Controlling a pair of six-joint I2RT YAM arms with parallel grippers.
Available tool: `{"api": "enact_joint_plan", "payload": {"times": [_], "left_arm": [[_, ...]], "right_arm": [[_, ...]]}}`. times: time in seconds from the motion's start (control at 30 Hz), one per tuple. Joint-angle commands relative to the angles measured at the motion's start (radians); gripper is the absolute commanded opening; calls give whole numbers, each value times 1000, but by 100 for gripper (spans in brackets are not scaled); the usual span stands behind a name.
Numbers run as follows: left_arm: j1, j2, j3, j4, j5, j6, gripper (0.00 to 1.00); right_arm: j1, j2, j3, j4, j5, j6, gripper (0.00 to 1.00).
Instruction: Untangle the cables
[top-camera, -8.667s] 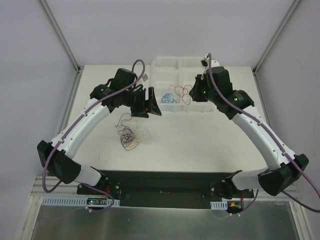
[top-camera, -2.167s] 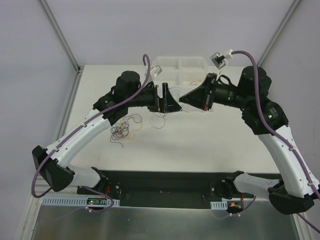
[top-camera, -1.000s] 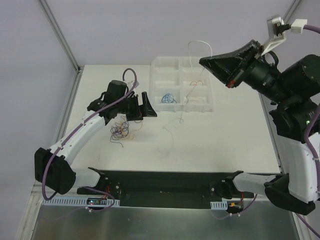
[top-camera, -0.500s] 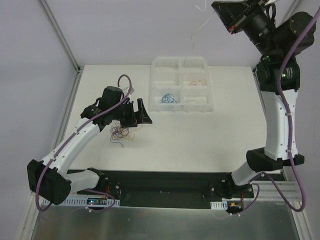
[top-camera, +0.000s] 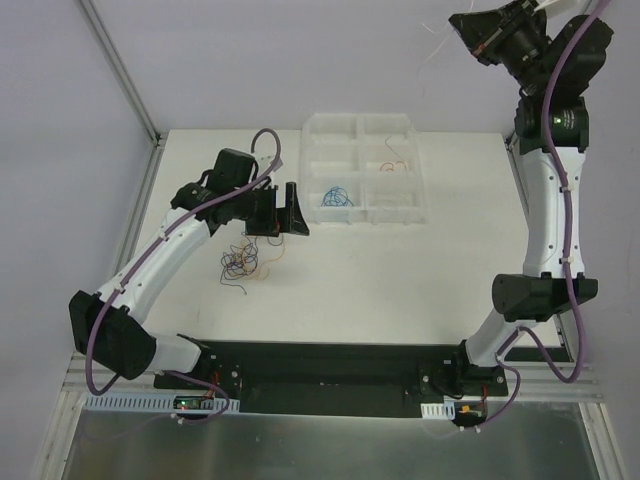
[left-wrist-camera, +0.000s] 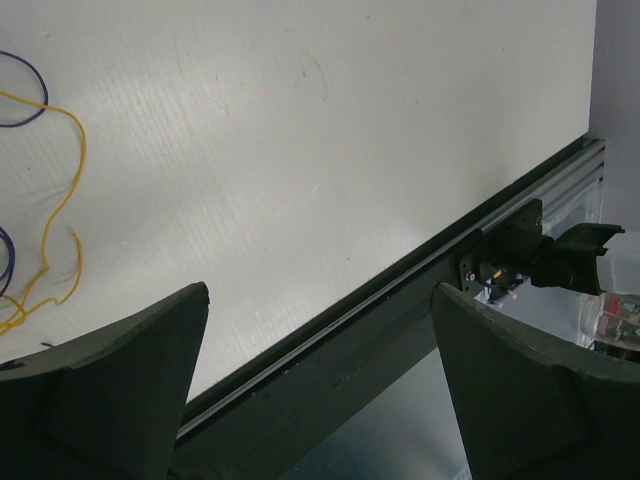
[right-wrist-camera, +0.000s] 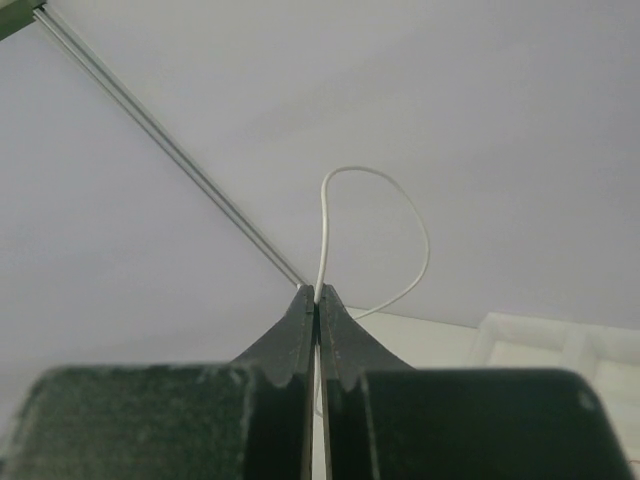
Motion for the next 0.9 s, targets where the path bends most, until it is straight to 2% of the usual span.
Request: {"api": "enact_joint_plan", "payload": {"times": [0.0, 0.23, 0.87], "left_arm": [[4, 33, 99, -64, 0, 111, 92], [4, 96, 177, -82, 9, 145, 92], [4, 10, 121, -124, -39, 201, 93]], "right_arm": [[-8, -4, 171, 24, -38, -20, 0], [-21, 16, 243, 171, 12, 25, 1], [-34, 95, 268, 184, 40, -2, 1]]}}
